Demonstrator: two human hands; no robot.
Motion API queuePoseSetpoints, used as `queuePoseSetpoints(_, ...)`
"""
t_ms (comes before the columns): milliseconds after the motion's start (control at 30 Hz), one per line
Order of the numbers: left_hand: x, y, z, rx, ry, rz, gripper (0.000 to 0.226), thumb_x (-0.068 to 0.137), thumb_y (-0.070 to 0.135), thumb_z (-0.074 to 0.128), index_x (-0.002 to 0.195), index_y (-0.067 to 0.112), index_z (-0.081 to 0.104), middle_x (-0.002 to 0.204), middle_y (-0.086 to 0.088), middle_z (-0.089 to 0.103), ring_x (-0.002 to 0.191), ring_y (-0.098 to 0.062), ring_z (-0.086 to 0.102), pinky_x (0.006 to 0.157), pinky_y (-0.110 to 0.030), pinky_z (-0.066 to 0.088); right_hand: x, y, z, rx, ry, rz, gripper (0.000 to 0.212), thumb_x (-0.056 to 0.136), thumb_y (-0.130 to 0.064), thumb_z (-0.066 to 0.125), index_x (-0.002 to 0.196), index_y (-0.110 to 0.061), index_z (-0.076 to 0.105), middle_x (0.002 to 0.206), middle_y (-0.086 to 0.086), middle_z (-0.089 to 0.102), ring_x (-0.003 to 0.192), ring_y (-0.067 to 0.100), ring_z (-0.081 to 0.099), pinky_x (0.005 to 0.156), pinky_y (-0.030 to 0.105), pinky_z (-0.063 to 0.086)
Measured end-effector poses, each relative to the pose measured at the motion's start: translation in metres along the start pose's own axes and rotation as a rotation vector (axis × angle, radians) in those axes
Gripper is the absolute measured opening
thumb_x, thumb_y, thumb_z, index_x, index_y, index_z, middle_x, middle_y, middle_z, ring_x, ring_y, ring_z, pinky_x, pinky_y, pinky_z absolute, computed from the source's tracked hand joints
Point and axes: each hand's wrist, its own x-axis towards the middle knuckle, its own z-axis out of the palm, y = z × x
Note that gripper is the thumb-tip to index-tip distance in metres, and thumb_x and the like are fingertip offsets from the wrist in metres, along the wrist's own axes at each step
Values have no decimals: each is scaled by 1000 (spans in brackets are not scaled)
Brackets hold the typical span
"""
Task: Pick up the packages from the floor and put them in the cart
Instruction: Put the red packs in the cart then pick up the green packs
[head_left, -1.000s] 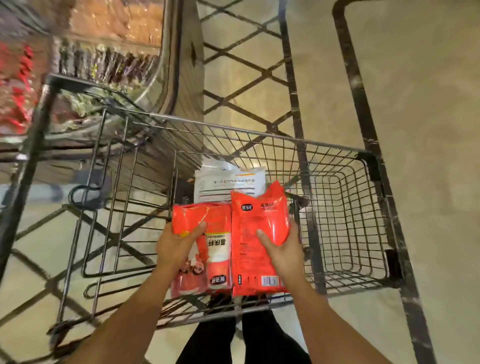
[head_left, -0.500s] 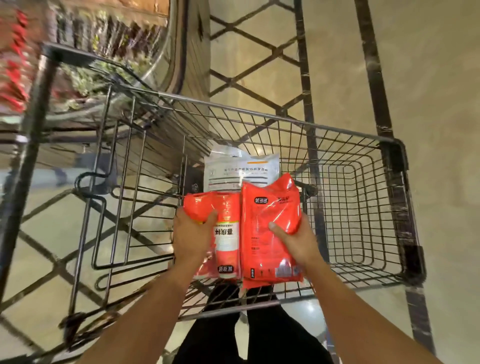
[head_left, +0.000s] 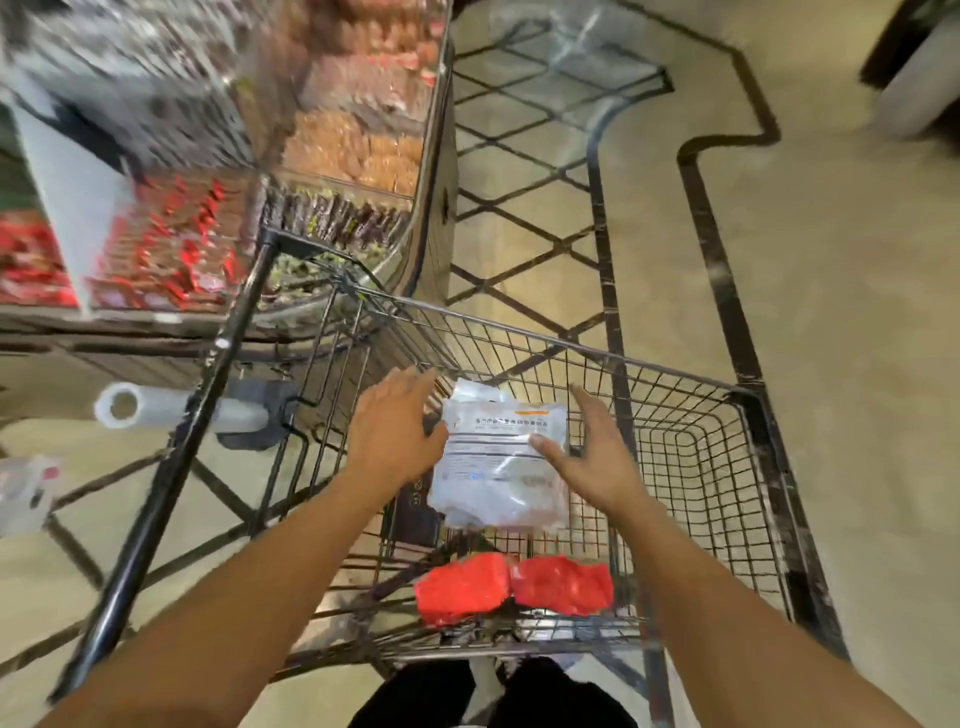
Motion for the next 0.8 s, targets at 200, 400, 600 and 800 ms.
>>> queuePoseSetpoints(200, -13, 2, -78, 140, 134, -117, 75, 98, 55, 46, 163, 24, 24, 168, -5, 28, 155, -25, 22, 125, -44, 18, 23, -75, -43, -285, -40, -304, 94, 87, -80, 38, 163, -26, 29, 168, 2, 32, 156, 24, 26, 124, 47, 29)
queuePoseSetpoints(400, -62, -26, -165, 285, 319, -281, 77, 91, 60, 38, 159, 24, 35, 162, -5, 40, 150, -27, 32, 121, -47, 26, 40, -156, -61, -447, -37, -518, 99, 79, -88, 20, 161, -33, 30, 165, -1, 37, 152, 27, 33, 118, 51, 36)
queuePoseSetpoints(600, -148, -83, -240, 405, 456, -511, 79, 83, 59, 42, 149, 19, 53, 150, -10, 56, 142, -31, 46, 114, -51, 35, 31, -265, -53, -540, -22, -770, 83, 94, -78, 33, 164, -35, 22, 171, -2, 27, 157, 27, 22, 123, 52, 29)
queuePoseSetpoints(800, -259, -159, -271, 395, 536, -748, 79, 83, 62, 42, 149, 20, 53, 149, -11, 56, 140, -31, 49, 113, -52, 38, -8, -388, -4, -554, -11, -980, 81, 96, -79, 23, 163, -35, 23, 170, -2, 30, 156, 27, 26, 123, 51, 28)
